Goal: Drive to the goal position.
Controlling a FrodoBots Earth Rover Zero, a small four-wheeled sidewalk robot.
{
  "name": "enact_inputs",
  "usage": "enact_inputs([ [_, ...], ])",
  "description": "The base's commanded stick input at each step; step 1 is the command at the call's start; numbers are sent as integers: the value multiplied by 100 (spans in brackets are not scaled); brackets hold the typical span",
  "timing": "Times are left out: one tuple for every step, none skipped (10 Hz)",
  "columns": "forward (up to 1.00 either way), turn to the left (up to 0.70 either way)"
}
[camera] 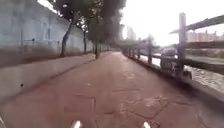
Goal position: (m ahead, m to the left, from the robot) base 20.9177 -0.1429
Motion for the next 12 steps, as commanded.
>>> enact_inputs([
  [70, 0],
  [70, 0],
  [70, 0],
  [70, 0],
  [70, 0],
  [70, 0],
  [70, 0],
  [70, 0],
  [70, 0],
  [70, 0],
  [70, 0],
  [70, 0],
])
